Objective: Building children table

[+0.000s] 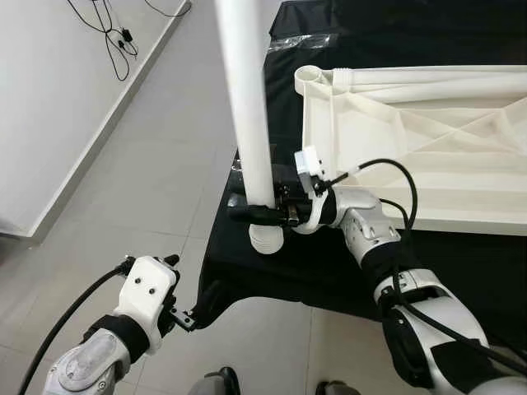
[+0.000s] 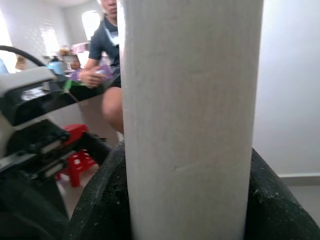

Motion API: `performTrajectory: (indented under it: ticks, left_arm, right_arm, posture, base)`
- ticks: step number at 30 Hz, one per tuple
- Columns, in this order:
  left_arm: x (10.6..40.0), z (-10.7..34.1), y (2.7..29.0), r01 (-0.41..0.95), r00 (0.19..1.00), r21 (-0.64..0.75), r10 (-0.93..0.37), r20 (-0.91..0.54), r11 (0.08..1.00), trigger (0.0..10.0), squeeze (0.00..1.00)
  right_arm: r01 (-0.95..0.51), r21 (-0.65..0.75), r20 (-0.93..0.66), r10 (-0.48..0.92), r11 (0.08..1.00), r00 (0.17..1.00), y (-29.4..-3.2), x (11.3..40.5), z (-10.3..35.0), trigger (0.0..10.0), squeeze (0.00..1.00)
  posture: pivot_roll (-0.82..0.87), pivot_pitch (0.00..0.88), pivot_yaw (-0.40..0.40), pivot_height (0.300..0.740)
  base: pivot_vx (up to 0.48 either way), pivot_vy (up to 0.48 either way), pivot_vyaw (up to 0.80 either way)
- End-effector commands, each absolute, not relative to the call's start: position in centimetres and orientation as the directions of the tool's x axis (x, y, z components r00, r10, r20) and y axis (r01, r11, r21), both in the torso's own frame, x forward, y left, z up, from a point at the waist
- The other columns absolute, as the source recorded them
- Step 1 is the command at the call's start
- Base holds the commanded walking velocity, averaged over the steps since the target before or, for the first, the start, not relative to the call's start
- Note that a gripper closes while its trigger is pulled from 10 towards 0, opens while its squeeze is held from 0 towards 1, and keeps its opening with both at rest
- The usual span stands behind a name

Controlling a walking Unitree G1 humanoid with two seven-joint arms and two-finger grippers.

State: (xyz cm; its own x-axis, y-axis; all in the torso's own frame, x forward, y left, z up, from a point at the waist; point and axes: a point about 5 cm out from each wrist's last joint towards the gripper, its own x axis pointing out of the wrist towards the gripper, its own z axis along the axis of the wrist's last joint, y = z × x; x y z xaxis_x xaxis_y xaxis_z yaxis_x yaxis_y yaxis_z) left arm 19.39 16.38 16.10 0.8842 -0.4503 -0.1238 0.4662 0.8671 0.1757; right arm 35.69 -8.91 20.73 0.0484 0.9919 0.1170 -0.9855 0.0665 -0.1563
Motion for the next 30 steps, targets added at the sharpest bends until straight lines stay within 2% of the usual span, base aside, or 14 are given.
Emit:
performTrajectory:
  ticks: [1,5,6,18,20,21,22,23,24,25,26,27,29,30]
  left_arm:
    - [19.1,15.8,16.4,0.463,0.885,0.167,-0.443,-0.144,0.871,10.0,0.00]
    - [19.1,15.8,16.4,0.467,0.882,0.161,-0.447,-0.146,0.869,10.0,0.00]
    - [19.0,15.7,16.3,0.467,0.882,0.160,-0.447,-0.147,0.869,10.0,0.00]
    - [19.1,15.5,16.3,0.471,0.880,0.156,-0.450,-0.154,0.868,10.0,0.00]
    - [19.3,15.3,16.2,0.473,0.879,0.163,-0.450,-0.160,0.866,10.0,0.00]
    - [19.5,15.3,16.3,0.460,0.885,0.164,-0.437,-0.160,0.872,10.0,0.00]
    - [19.7,15.2,16.3,0.451,0.890,0.164,-0.428,-0.159,0.877,10.0,0.00]
    - [19.7,15.2,16.3,0.451,0.890,0.164,-0.428,-0.159,0.877,10.0,0.00]
    - [20.0,15.3,16.6,0.423,0.904,0.160,-0.402,-0.147,0.892,10.0,0.00]
    - [20.0,15.3,16.6,0.423,0.904,0.160,-0.402,-0.147,0.892,10.0,0.00]
    - [20.5,15.4,17.0,0.379,0.924,0.145,-0.363,-0.125,0.914,10.0,0.00]
    - [20.5,15.4,17.0,0.379,0.924,0.145,-0.363,-0.125,0.914,10.0,0.00]
    - [21.9,15.7,17.5,0.301,0.953,0.125,-0.294,-0.076,0.945,10.0,0.00]
    - [21.9,15.7,17.5,0.301,0.953,0.125,-0.294,-0.076,0.945,10.0,0.00]
  right_arm:
    - [-0.984,-0.164,0.112,0.993,0.064,0.046,-8.8,35.7,20.8,10.0,0.00]
    - [-0.989,-0.129,0.163,0.985,0.072,0.051,-11.0,36.4,22.6,10.0,0.00]
    - [-0.994,-0.106,0.200,0.980,0.031,0.010,-12.1,36.4,23.6,10.0,0.00]
    - [-0.998,-0.063,0.150,0.989,0.016,0.007,-15.5,35.8,24.0,10.0,0.00]
    - [-0.978,-0.147,0.111,0.985,0.149,0.134,-15.8,36.5,23.6,10.0,0.00]
    - [-0.939,-0.200,0.116,0.958,0.280,0.261,-15.6,37.2,23.7,10.0,0.00]
    - [-0.903,-0.230,0.129,0.931,0.363,0.341,-15.4,37.6,23.8,10.0,0.00]
    - [-0.903,-0.230,0.129,0.931,0.363,0.341,-15.4,37.6,23.8,10.0,0.00]
    - [-0.870,-0.199,0.177,0.890,0.451,0.421,-15.1,38.1,24.2,10.0,0.00]
    - [-0.870,-0.199,0.177,0.890,0.451,0.421,-15.1,38.1,24.2,10.0,0.00]
    - [-0.809,-0.166,0.237,0.819,0.564,0.523,-14.7,38.8,24.9,10.0,0.00]
    - [-0.809,-0.166,0.237,0.819,0.564,0.523,-14.7,38.8,24.9,10.0,0.00]
    - [-0.762,-0.043,0.372,0.718,0.646,0.588,-13.2,39.0,26.6,10.0,0.00]
    - [-0.762,-0.043,0.372,0.718,0.646,0.588,-13.2,39.0,26.6,10.0,0.00]
  posture:
    - [0.10,0.276,0.060,0.740]
    - [0.10,0.270,0.059,0.740]
    - [0.10,0.268,0.058,0.740]
    - [0.09,0.244,0.056,0.740]
    - [0.08,0.229,0.050,0.740]
    - [0.06,0.213,0.042,0.740]
    - [0.06,0.213,0.042,0.740]
    - [0.06,0.213,0.042,0.740]
    - [0.05,0.191,0.033,0.740]
    - [0.05,0.191,0.033,0.740]
    - [0.04,0.173,0.027,0.740]
    - [0.04,0.173,0.027,0.740]
    - [0.03,0.123,0.009,0.740]
    - [0.03,0.123,0.009,0.740]
  base:
    - [0.000,0.000,0.00]
    - [0.000,0.000,0.00]
    - [0.000,0.000,0.00]
    - [0.000,0.000,0.00]
    - [0.000,0.000,0.00]
    - [0.000,0.000,0.00]
    - [0.000,0.000,0.00]
    - [0.000,0.000,0.00]
    - [0.000,0.000,0.00]
    - [0.000,0.000,0.00]
    - [0.000,0.000,0.00]
    - [0.000,0.000,0.00]
    - [0.000,0.000,0.00]
    - [0.000,0.000,0.00]
